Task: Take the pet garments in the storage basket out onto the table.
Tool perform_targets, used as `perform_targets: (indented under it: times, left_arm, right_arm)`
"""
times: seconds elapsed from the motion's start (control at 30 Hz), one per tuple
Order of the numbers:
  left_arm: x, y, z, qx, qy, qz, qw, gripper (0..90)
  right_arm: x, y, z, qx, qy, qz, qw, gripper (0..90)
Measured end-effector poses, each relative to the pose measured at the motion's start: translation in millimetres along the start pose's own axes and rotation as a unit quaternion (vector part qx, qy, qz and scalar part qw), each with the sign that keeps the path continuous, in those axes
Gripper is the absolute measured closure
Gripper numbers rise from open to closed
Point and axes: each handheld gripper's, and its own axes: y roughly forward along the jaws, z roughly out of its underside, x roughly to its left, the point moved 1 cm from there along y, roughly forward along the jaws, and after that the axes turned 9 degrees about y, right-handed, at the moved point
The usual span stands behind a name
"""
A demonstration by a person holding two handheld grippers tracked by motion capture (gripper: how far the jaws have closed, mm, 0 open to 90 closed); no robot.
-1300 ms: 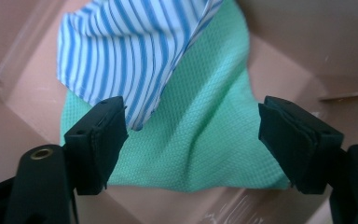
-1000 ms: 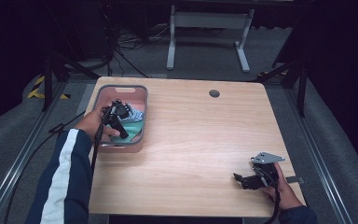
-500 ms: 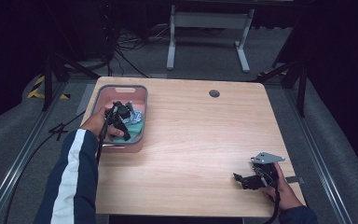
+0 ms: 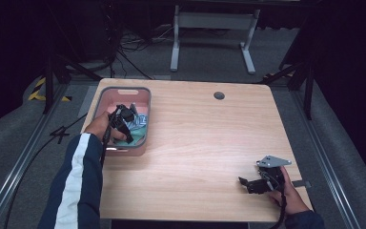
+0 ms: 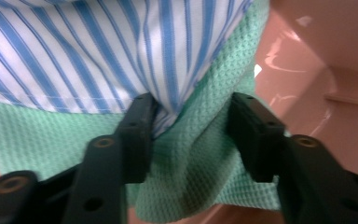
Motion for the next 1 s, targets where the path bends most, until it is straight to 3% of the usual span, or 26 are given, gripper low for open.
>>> perform_targets:
  times: [0.2,0.3,0.37,0.4,0.43,0.47,0.5,0.6,0.73,0.87,0.9,0.93,1.0]
  left_arm:
    - [2.4,-1.6,6.0,-0.037,-0.03,0.006,0.9989,73.5]
    - [1.7,-2.6,7.0,-0.042,-0.041,-0.005,0.9983,76.7]
    - [0.4,-3.5,6.1,-0.036,-0.036,-0.014,0.9986,77.5]
    - [-2.9,-4.8,4.2,-0.034,-0.033,-0.034,0.9983,78.2]
    - [-2.9,-4.8,4.2,-0.034,-0.033,-0.034,0.9983,78.6]
    - [-4.7,-8.7,3.3,-0.028,-0.026,-0.052,0.9979,78.8]
    - [-4.7,-8.7,3.3,-0.028,-0.026,-0.052,0.9979,79.0]
    - [-6.9,-19.0,4.5,-0.043,-0.025,-0.069,0.9964,79.3]
    - [-8.8,-35.1,8.8,-0.062,-0.026,-0.087,0.9939,79.6]
    - [-12.0,-51.2,15.3,-0.096,-0.025,-0.105,0.9895,79.8]
    - [-12.0,-51.2,15.3,-0.096,-0.025,-0.105,0.9895,79.8]
    - [-13.6,-58.7,19.6,-0.114,-0.023,-0.113,0.9867,79.8]
    - [-15.0,-63.5,23.6,-0.125,-0.024,-0.119,0.9847,80.0]
  right_arm:
    - [-0.1,0.1,-0.1,0.0,-0.001,-0.001,1.0,0.5]
    - [-0.1,0.1,-0.1,0.0,0.0,-0.001,1.0,0.5]
    - [-0.1,0.1,-0.1,0.0,0.0,-0.001,1.0,0.5]
    - [0.0,0.1,-0.1,0.0,0.0,-0.001,1.0,0.5]
    - [0.0,0.1,-0.1,0.0,0.0,-0.001,1.0,0.5]
    - [-0.1,0.1,-0.1,0.0,0.0,-0.001,1.0,0.5]
    - [-0.1,0.1,-0.1,0.0,0.0,-0.001,1.0,0.5]
    - [0.0,0.1,-0.1,0.0,0.0,-0.001,1.0,0.5]
    - [0.0,0.1,-0.1,0.0,0.0,-0.001,1.0,0.5]
    - [0.0,0.1,-0.1,0.0,0.0,-0.001,1.0,0.5]
    - [-0.1,0.1,-0.1,0.0,0.0,-0.001,1.0,0.5]
    - [-0.1,0.1,-0.1,0.0,0.0,-0.001,1.0,0.5]
    - [0.0,0.1,-0.1,0.0,0.0,-0.001,1.0,0.5]
